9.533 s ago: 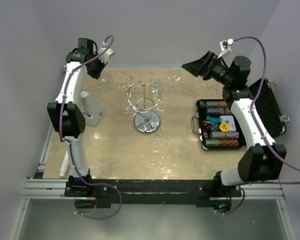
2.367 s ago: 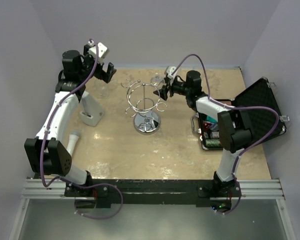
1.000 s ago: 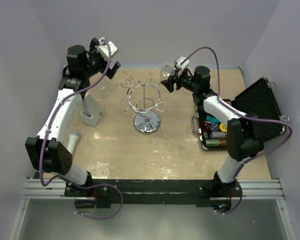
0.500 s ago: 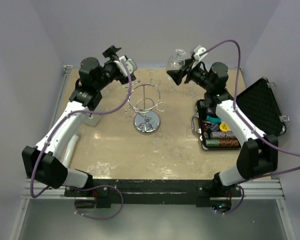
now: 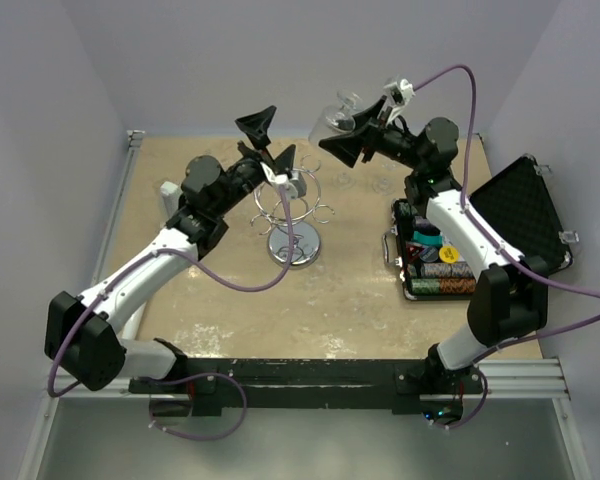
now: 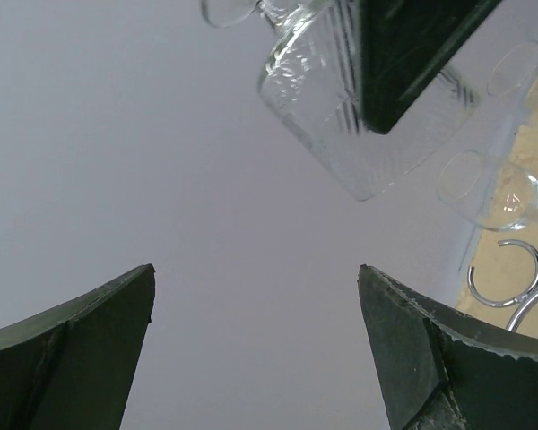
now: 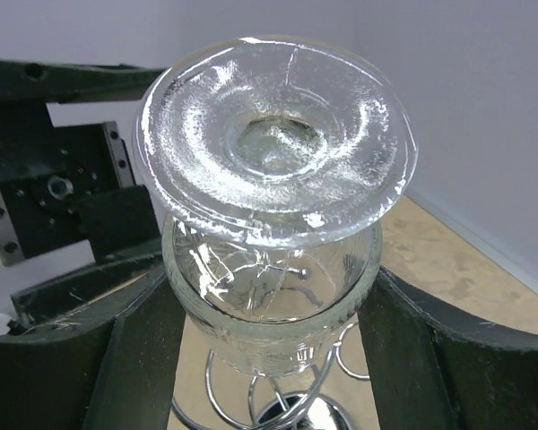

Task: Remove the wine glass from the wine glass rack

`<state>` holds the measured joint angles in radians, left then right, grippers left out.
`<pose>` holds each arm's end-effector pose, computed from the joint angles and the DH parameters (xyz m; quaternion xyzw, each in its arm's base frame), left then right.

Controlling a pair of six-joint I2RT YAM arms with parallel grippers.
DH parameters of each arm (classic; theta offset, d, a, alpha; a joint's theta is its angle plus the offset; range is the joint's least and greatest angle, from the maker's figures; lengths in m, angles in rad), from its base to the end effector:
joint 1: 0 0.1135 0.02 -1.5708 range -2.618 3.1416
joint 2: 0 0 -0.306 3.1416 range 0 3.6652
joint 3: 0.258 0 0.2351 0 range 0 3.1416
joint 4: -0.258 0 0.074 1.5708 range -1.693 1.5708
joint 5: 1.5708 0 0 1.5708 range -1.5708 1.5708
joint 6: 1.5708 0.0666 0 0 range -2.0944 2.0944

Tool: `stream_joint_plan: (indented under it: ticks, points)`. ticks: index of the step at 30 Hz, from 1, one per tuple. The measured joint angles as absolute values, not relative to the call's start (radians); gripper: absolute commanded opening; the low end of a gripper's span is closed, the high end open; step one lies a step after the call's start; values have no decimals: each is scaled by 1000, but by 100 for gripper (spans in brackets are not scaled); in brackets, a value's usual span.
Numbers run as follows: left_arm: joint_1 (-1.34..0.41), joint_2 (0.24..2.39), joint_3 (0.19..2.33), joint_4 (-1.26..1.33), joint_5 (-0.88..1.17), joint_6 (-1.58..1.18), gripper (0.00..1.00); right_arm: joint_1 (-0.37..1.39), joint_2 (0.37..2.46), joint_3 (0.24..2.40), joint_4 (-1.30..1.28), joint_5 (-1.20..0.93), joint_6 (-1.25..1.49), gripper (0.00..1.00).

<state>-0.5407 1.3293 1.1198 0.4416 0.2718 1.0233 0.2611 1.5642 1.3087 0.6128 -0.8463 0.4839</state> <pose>0.2618 -0.1780 0.4538 0.5086 0.3613 0.1040 0.7746 0.3386 0.1421 0.4614 -0.2774 0.5542 0.4907 0.6125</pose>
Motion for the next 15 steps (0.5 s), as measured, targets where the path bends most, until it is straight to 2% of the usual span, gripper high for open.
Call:
stream_joint_plan:
  ticks: [15]
  points:
    - [-615,1383,1002,764,294,1242,100,261,1610,1308,855,-919,733,5]
